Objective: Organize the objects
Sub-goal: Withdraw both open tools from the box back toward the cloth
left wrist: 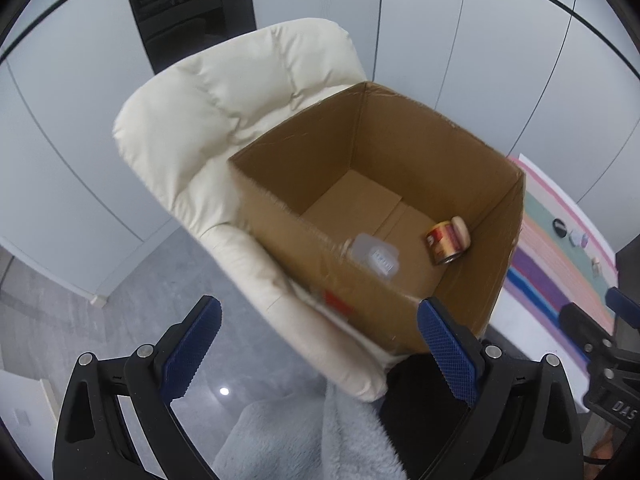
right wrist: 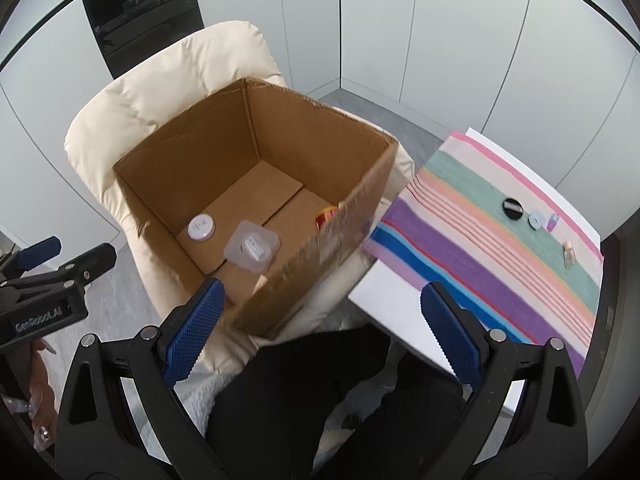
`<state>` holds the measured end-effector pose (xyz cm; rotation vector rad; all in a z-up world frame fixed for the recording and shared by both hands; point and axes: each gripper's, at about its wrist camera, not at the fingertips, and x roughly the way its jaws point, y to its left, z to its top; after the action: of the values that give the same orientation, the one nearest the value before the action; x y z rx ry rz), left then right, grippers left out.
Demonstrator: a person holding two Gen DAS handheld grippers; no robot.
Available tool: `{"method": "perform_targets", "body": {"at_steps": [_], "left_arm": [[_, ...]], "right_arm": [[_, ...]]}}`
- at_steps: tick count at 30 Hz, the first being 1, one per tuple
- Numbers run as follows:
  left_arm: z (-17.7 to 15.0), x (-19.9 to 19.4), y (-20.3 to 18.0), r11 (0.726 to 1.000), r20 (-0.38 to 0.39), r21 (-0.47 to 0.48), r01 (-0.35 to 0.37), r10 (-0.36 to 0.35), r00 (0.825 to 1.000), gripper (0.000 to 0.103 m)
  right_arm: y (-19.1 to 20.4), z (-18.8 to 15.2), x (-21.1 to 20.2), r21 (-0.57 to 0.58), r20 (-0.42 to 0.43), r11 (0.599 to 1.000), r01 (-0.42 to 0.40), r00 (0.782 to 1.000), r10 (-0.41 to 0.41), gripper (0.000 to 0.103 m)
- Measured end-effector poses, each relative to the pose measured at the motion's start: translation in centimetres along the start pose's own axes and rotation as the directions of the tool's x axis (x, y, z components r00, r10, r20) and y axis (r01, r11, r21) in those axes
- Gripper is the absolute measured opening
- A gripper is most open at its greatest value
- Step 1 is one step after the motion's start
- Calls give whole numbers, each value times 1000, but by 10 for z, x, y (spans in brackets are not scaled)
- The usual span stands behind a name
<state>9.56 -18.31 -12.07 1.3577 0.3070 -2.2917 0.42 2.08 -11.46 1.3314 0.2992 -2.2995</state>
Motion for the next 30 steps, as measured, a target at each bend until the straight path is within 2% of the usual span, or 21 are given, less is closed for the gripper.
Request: {"method": "perform_targets", "body": {"at_steps": [2, 9, 13, 20, 30], "left_arm": [[-14, -5, -1, 1000, 2, 17, -20, 20, 1000, 99], [-44, -12, -1, 1000, -34, 17, 16, -15, 999, 99], [-47, -16, -5, 999, -34, 30, 24, -23, 999, 99], [-44, -24, -20, 997, -19, 56, 44, -43, 999, 99], [-47, -26, -72, 982, -36, 168, 90, -85, 996, 99]], "right_arm": [[-1, -11, -4, 10, -10, 1000, -12, 1000, 12, 100], [-7, -52, -19, 48, 16, 998, -33, 999, 32, 100], [-15, -61, -23, 72, 14, 997, -31, 999, 30, 100], [-31, -65, -40, 120, 60, 993, -16, 998, 9, 100], [-74, -85, -54, 223, 70, 975, 19, 997, -35, 100]]}}
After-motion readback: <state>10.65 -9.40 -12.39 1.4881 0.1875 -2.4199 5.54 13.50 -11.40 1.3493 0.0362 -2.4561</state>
